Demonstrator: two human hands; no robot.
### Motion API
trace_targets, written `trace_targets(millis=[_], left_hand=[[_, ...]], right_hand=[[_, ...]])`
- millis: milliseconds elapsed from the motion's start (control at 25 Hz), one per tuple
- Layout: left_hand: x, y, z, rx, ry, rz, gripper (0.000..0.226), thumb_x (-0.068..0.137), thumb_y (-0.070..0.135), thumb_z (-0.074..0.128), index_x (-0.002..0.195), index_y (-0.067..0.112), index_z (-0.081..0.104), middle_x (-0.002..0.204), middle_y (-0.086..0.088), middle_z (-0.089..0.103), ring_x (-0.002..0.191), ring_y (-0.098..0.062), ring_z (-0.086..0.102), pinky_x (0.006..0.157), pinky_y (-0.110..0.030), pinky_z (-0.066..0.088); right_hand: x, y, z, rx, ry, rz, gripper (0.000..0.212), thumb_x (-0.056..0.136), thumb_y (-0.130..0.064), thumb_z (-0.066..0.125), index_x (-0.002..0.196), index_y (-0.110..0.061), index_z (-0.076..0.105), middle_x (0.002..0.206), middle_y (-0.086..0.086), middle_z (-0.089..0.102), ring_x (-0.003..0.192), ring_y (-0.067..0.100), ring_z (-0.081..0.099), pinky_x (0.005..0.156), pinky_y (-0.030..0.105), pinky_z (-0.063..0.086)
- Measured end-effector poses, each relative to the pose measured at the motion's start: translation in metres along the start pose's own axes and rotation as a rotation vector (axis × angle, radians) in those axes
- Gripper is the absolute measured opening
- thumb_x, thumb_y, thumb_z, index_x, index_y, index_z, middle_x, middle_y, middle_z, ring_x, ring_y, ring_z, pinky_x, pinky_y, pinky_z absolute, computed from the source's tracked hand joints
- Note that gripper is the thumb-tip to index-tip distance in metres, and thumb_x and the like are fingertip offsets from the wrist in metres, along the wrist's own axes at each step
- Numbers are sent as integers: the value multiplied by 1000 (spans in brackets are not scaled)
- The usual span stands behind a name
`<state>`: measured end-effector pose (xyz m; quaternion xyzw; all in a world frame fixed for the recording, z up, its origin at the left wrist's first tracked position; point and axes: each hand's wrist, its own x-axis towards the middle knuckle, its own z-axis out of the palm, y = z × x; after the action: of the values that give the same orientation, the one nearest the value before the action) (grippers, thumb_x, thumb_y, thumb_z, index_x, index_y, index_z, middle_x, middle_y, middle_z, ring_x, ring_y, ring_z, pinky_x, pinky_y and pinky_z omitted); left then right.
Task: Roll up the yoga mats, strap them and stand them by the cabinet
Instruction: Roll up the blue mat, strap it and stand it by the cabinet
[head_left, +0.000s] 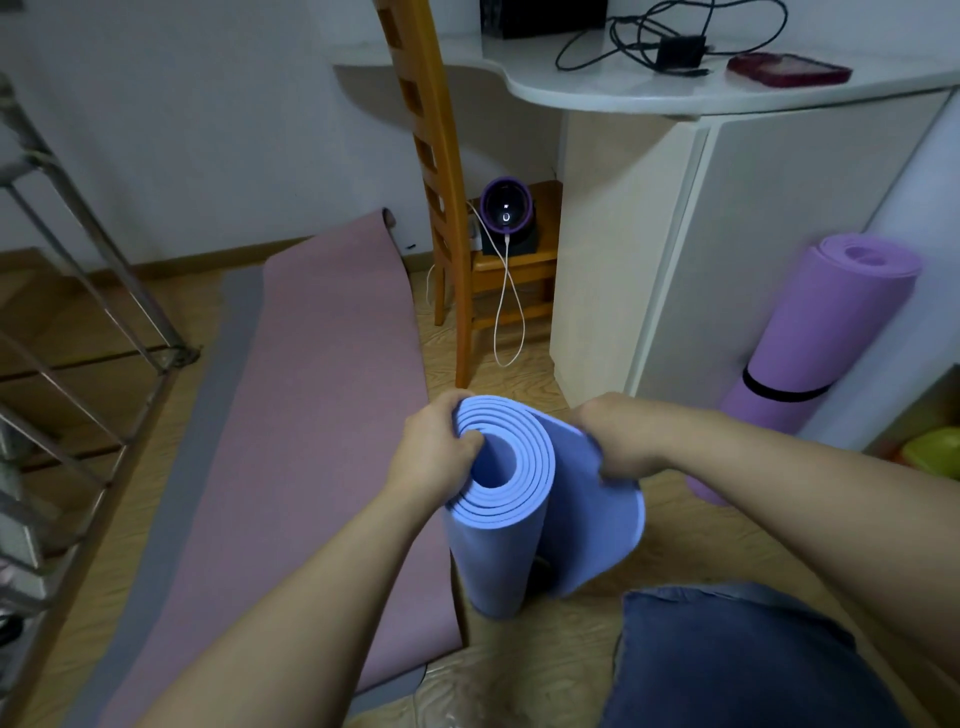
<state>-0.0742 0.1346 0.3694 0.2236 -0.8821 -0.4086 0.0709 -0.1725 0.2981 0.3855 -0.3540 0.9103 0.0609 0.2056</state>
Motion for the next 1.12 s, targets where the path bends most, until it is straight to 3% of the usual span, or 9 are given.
trace_targets(millis=[200, 280, 440, 560, 640, 720, 800, 880, 1120], left_hand=[[-7, 2, 8, -42, 139, -46, 36, 88, 7, 50, 120, 22, 56, 107, 3, 60, 92, -13, 53, 75, -26, 42], [-7, 2, 10, -56, 180, -50, 36, 87, 7, 49, 119, 20, 57, 108, 0, 61, 92, -14, 53, 76, -26, 42], [0, 2, 8, -22, 177, -43, 34, 89, 6, 51, 121, 17, 56, 111, -3, 61, 90, -14, 51, 75, -26, 44], [5, 2, 6, -4, 176, -47, 35, 89, 7, 51, 123, 16, 54, 114, -5, 61, 90, -15, 52, 77, -28, 46], [8, 3, 7, 7, 168, -39, 36, 89, 8, 52, 123, 16, 54, 115, -5, 61, 91, -16, 53, 76, -28, 47], [11, 4, 9, 14, 156, -32, 37, 88, 7, 52, 124, 16, 54, 116, -5, 61, 92, -16, 53, 76, -27, 45], [14, 5, 11, 11, 148, -24, 37, 88, 7, 52, 124, 16, 54, 117, -5, 62, 97, -19, 56, 78, -28, 46], [16, 5, 11, 9, 143, -20, 38, 87, 7, 53, 124, 16, 54, 117, -6, 62, 101, -21, 58, 80, -28, 46], [25, 6, 12, 19, 152, -29, 36, 89, 8, 54, 124, 16, 54, 117, -6, 62, 97, -19, 56, 78, -27, 45]], right_hand=[[-19, -27, 2, 160, -83, -103, 12, 79, -6, 63, 89, -1, 58, 87, 12, 61, 77, 27, 59, 57, 28, 40], [-21, -31, 4, 381, -75, -91, 8, 80, -1, 59, 88, -3, 59, 78, 11, 62, 68, 24, 61, 57, 28, 47], [-24, -33, 15, 924, -26, -33, 53, 86, -1, 52, 134, -17, 37, 84, 15, 68, 68, 20, 64, 73, 36, 57], [-32, -27, 24, 593, 93, -237, 89, 86, -11, 51, 149, -39, -5, 89, 7, 67, 80, 21, 64, 82, 43, 54], [-33, -19, 29, 161, 191, -372, 91, 86, -13, 50, 145, -47, -10, 99, 7, 63, 87, 26, 61, 80, 45, 52], [-28, -10, 29, -68, 351, -493, 73, 89, -18, 56, 143, -40, 13, 101, 5, 63, 88, 27, 61, 76, 41, 52], [-18, -3, 39, -240, 669, -708, 42, 87, -15, 60, 122, -26, 39, 79, 2, 59, 71, 25, 57, 64, 36, 50], [-8, 1, 50, -305, 889, -819, 27, 86, -6, 58, 106, -20, 47, 69, 2, 49, 61, 22, 46, 58, 33, 43], [10, 2, 46, -430, 1016, -1013, 49, 84, 7, 56, 124, -22, 60, 103, 7, 48, 77, 22, 50, 78, 38, 49]])
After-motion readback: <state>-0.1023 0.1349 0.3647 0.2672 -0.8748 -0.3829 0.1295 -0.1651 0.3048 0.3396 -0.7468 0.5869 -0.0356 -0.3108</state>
